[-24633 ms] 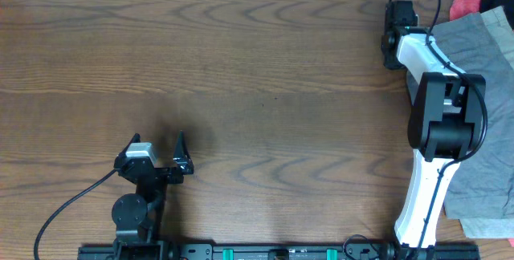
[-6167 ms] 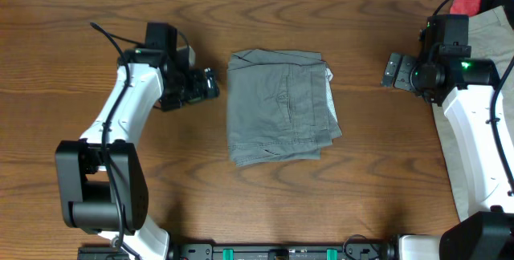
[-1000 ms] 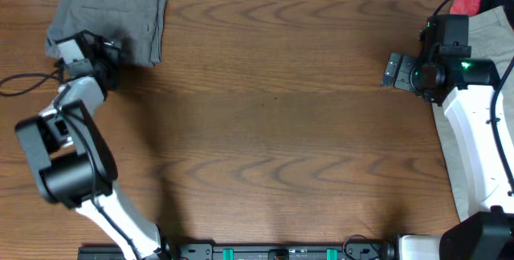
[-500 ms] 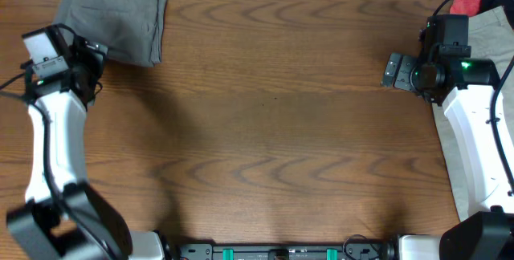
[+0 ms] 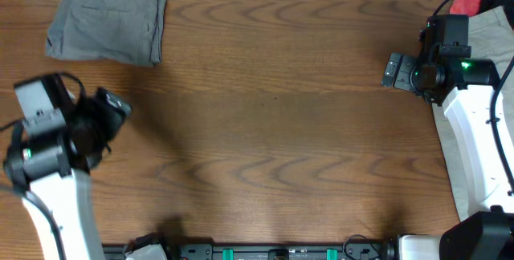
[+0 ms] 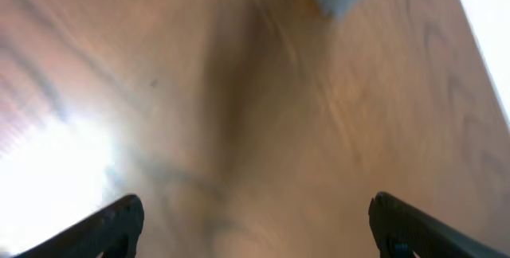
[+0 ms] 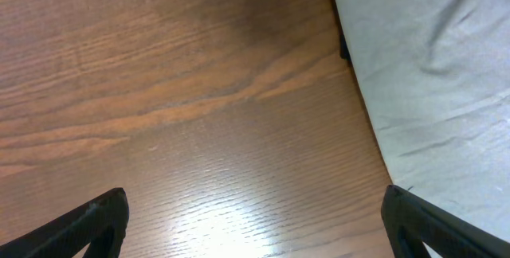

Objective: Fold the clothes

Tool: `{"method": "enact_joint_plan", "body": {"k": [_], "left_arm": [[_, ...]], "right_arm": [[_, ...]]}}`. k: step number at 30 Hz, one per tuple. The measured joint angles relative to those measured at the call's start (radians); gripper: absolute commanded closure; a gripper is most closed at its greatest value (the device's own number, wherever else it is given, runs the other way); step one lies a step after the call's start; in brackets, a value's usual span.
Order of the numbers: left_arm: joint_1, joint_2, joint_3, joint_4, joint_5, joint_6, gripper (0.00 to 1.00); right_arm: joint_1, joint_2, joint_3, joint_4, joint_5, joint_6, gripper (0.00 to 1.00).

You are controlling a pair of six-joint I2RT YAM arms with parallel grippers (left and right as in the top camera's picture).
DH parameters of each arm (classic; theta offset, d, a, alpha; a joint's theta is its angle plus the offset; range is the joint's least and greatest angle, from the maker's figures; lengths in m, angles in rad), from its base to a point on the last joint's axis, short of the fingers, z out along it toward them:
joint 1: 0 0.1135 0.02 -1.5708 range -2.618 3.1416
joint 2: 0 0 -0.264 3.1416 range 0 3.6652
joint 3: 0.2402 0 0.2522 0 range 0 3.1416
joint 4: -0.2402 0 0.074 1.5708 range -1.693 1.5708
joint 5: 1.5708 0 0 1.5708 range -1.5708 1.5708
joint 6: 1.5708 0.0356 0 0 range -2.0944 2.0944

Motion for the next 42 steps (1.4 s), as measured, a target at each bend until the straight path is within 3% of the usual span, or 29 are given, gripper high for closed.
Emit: {"method": "enact_joint_plan", "body": {"k": [4, 9, 22, 29, 34, 42], "left_arm": [[-0.031, -0.095, -0.007, -0.129, 0.003, 0.039, 0.02], [-0.044, -0.149, -0.009, -0.28, 0.006, 0.055, 0.02], [-0.045, -0.148, -0.009, -0.307, 0.006, 0.066, 0.02], [-0.045, -0.153, -0.032, -0.42, 0.006, 0.072, 0.02], [-0.079, -0.215, -0.177, -0.226, 0.003, 0.086, 0.02], [-0.331, -0.499, -0.631, 0.362, -0.001, 0.122, 0.02]], "right_arm": [[0.0, 0.0, 0.0, 0.0, 0.0, 0.0, 0.01], [0.0, 0.0, 0.0, 0.0, 0.0, 0.0, 0.01], [0.0, 0.0, 0.0, 0.0, 0.0, 0.0, 0.01], [0.0, 0.0, 0.0, 0.0, 0.0, 0.0, 0.01], [0.0, 0.0, 0.0, 0.0, 0.0, 0.0, 0.01], [0.0, 0.0, 0.0, 0.001, 0.0, 0.0, 0.01]]}}
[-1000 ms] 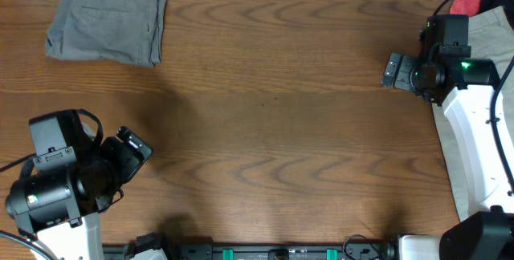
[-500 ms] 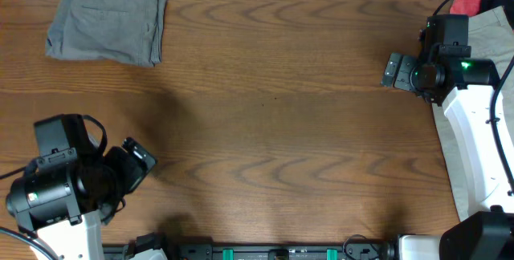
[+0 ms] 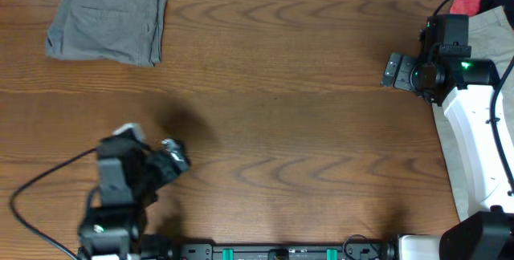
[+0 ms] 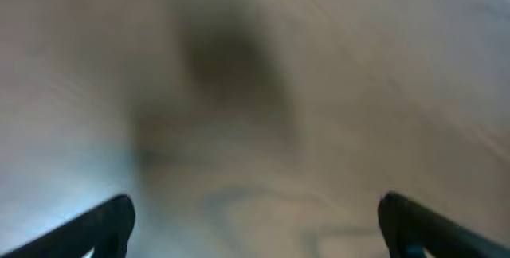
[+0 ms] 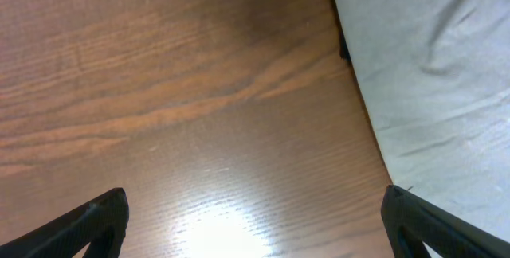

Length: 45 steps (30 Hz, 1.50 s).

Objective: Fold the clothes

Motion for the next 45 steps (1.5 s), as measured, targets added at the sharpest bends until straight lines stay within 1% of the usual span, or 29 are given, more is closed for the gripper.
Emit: {"method": "enact_joint_plan", "body": {"k": [2, 6, 13, 20, 23, 26, 29, 34, 39, 43, 45], "left_arm": [[-0.052, -0.072, -0.106, 0.119, 0.0, 0.004, 0.02], [-0.092, -0.186, -0.248, 0.259, 0.003, 0.004, 0.02], [-0.092, -0.32, -0.315, 0.281, -0.005, 0.004, 0.02], [-0.063, -0.45, -0.365, 0.301, -0.08, 0.031, 0.02], [-0.051, -0.496, -0.43, 0.356, -0.099, 0.048, 0.02], [-0.049, -0.538, -0.463, 0.454, -0.108, 0.063, 0.02], [-0.049, -0.566, -0.483, 0.526, -0.114, 0.081, 0.02], [-0.042, -0.59, -0.5, 0.578, -0.12, 0.132, 0.02], [-0.012, -0.596, -0.51, 0.613, -0.122, 0.158, 0.02], [-0.003, -0.597, -0.542, 0.718, -0.117, 0.195, 0.02], [-0.003, -0.597, -0.549, 0.715, -0.11, 0.222, 0.02]], "right_arm": [[0.0, 0.0, 0.0, 0.0, 0.0, 0.0, 0.01], [0.0, 0.0, 0.0, 0.0, 0.0, 0.0, 0.01], [0.0, 0.0, 0.0, -0.001, 0.0, 0.0, 0.01], [0.0, 0.0, 0.0, -0.001, 0.0, 0.0, 0.01], [0.0, 0.0, 0.0, -0.001, 0.0, 0.0, 0.01], [0.0, 0.0, 0.0, 0.0, 0.0, 0.0, 0.01], [0.0, 0.0, 0.0, -0.001, 0.0, 0.0, 0.01], [0.0, 0.0, 0.0, -0.001, 0.0, 0.0, 0.01], [0.0, 0.0, 0.0, -0.001, 0.0, 0.0, 0.01], [0.0, 0.0, 0.0, -0.001, 0.0, 0.0, 0.01], [0.0, 0.0, 0.0, -0.001, 0.0, 0.0, 0.01]]}}
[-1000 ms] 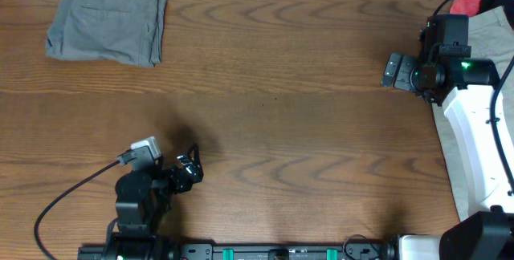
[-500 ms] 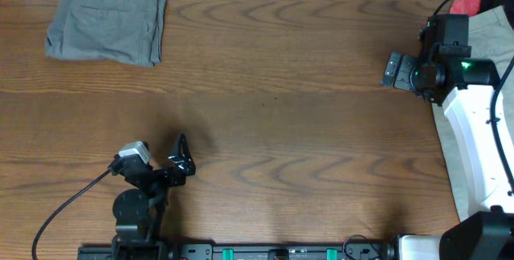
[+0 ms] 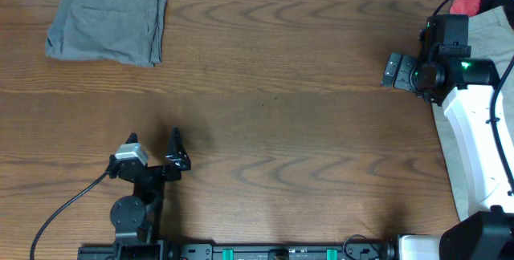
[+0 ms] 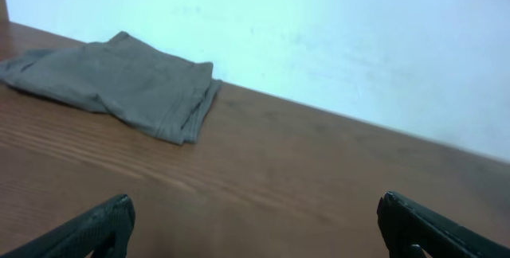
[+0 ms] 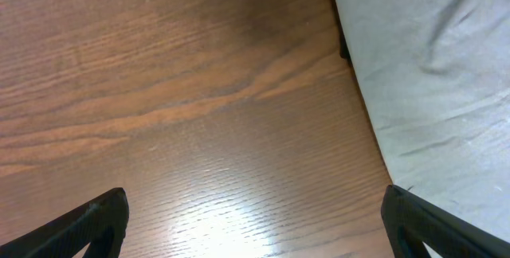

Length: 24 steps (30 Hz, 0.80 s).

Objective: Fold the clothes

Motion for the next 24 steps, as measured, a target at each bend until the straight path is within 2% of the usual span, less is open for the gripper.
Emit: {"method": "enact_joint_plan", "body": {"k": [8, 24], "left_arm": [[0.037, 0.0, -0.001, -0.04, 0.007, 0.069, 0.02], [0.065, 0.0, 0.0, -0.041, 0.007, 0.077, 0.02]], "right_arm": [[0.0, 0.0, 0.0, 0.0, 0.0, 0.0, 0.01], [0.0, 0.0, 0.0, 0.0, 0.0, 0.0, 0.01]]}}
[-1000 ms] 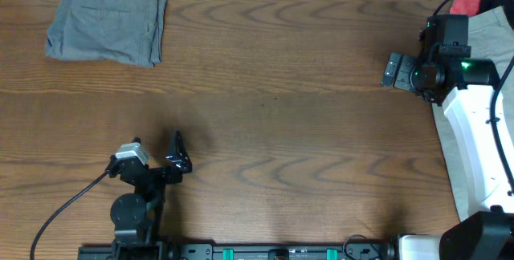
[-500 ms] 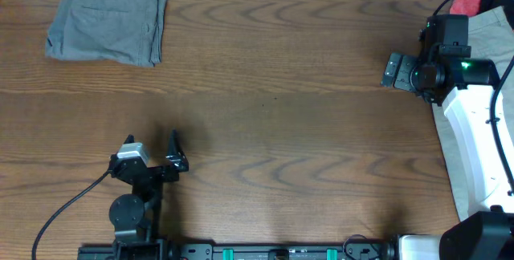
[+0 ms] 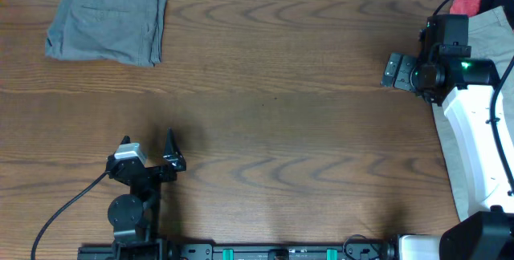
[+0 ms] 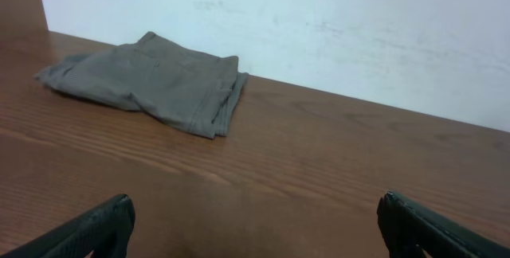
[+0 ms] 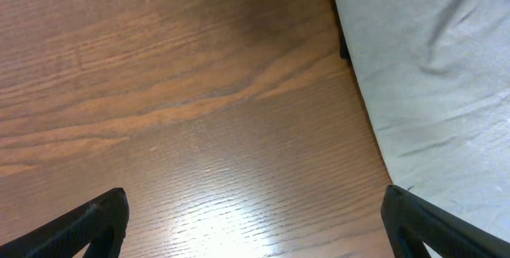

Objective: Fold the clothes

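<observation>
A folded grey garment [image 3: 107,20] lies at the table's far left corner; the left wrist view has this garment [image 4: 151,81] near the white wall. My left gripper [image 3: 148,162] sits low near the front left edge, open and empty, fingertips [image 4: 88,230] wide apart. My right gripper [image 3: 394,71] hovers at the far right, open over bare wood, fingertips [image 5: 414,222] spread. A light grey cloth [image 5: 430,83] lies just off the table's right edge.
The wooden table [image 3: 273,123] spreads between the arms. A red object [image 3: 466,5] lies at the far right corner beside the light cloth [image 3: 491,31]. A white wall [image 4: 319,27] backs the table. A cable [image 3: 60,212] trails from the left arm.
The left arm has shifted slightly, so its wrist camera now looks a little more squarely at the folded garment. The right arm has not moved.
My left gripper was open at the left edge below the folded garment. It then stood lower, toward the front of the table. After that it was folded down near the front left edge, facing the garment, where it stays. The right gripper stayed open in place throughout.
</observation>
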Tool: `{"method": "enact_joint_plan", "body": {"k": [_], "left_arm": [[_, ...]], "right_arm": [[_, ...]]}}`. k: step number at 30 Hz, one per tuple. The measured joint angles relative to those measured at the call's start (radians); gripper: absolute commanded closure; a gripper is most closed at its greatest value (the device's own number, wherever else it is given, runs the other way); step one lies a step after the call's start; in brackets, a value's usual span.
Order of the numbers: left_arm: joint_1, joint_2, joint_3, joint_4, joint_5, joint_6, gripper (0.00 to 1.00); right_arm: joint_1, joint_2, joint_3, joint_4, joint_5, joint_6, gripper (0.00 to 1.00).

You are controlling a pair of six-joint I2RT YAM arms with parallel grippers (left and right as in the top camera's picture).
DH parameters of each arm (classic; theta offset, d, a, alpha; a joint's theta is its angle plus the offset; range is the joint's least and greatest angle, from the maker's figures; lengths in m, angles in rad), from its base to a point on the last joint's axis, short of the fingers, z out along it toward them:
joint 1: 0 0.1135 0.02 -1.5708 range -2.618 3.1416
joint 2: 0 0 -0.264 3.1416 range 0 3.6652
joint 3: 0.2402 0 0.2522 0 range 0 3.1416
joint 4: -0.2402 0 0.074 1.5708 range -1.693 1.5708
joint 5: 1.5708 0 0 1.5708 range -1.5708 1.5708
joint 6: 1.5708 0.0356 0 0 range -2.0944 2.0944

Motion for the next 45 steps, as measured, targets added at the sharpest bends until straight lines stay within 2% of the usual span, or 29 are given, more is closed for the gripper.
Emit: {"method": "enact_joint_plan", "body": {"k": [30, 33, 45], "left_arm": [[0.0, 0.0, 0.0, 0.0, 0.0, 0.0, 0.02], [0.0, 0.0, 0.0, 0.0, 0.0, 0.0, 0.02], [0.0, 0.0, 0.002, -0.002, 0.001, 0.0, 0.02]], "right_arm": [[0.0, -0.017, 0.0, -0.008, 0.0, 0.0, 0.01], [0.007, -0.089, -0.003, -0.01, 0.0, 0.0, 0.01], [0.024, -0.58, -0.003, -0.009, 0.0, 0.0, 0.01]]}}
